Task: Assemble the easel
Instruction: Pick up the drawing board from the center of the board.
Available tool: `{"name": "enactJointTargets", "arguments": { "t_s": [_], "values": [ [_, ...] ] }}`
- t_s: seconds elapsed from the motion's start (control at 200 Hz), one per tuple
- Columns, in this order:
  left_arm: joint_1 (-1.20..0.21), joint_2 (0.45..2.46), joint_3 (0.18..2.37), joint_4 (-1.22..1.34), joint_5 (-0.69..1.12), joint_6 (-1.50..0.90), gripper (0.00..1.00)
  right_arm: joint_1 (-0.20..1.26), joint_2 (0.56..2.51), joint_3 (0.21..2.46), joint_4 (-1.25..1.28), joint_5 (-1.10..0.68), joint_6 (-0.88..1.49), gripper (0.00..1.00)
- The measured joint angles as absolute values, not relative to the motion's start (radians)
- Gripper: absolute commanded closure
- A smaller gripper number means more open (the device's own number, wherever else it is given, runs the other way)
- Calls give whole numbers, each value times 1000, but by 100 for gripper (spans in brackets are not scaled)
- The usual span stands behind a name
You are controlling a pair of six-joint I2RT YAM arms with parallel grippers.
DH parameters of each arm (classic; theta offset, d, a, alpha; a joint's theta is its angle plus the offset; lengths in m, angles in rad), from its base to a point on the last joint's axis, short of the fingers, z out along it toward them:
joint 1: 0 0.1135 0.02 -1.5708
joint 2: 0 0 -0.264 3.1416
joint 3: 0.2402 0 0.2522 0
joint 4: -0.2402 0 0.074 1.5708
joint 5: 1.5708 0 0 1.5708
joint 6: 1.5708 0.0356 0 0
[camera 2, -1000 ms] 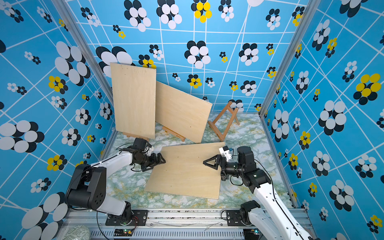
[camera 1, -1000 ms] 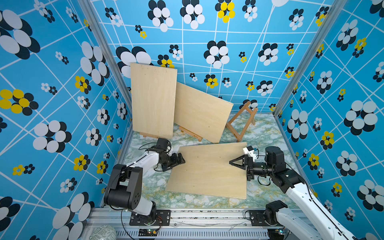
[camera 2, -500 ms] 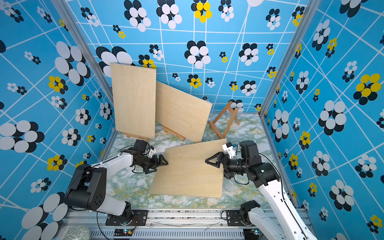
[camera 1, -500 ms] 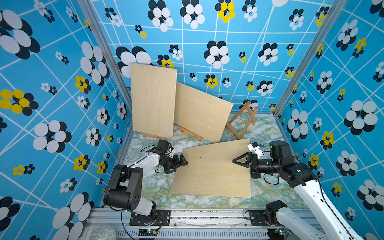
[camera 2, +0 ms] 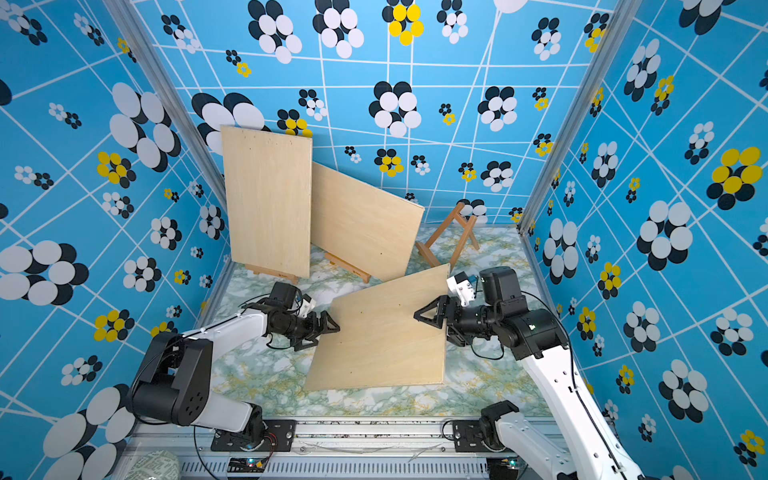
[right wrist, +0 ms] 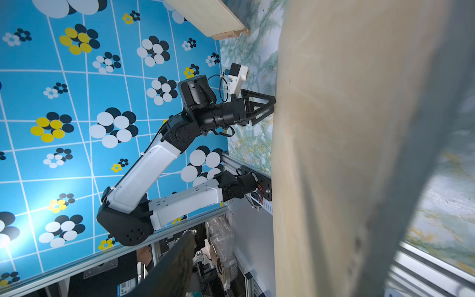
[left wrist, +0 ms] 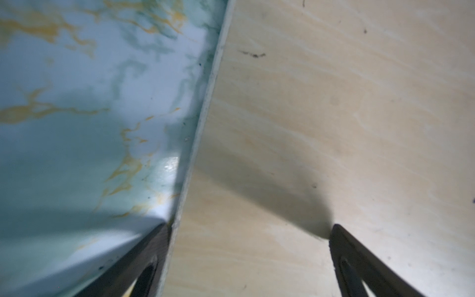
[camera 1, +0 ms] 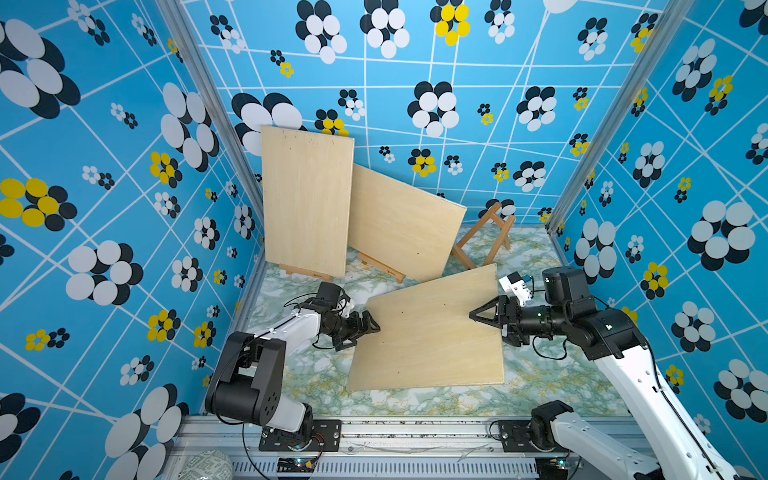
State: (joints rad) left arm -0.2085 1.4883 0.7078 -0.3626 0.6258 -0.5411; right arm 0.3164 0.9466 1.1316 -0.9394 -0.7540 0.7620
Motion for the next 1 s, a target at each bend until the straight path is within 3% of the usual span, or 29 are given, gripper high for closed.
{"name": "enactJointTargets", "arguments": {
  "t_s": [0.14, 0.355, 0.735, 1.0],
  "values": [
    [-209, 1488, 708, -362, 629, -543, 1, 335, 1003, 1198, -1028, -720, 711, 45],
    [-210, 1488, 708, -355, 648, -543, 1, 374, 1093, 1336, -1161, -663, 631, 68],
    [-214, 1481, 691, -328, 673, -542, 1, 415, 1233, 1586, -1342, -590, 584, 100],
    [-224, 1433, 685, -339, 672, -539, 1, 482, 1316, 1787, -1482, -516, 495, 100]
  ]
}}
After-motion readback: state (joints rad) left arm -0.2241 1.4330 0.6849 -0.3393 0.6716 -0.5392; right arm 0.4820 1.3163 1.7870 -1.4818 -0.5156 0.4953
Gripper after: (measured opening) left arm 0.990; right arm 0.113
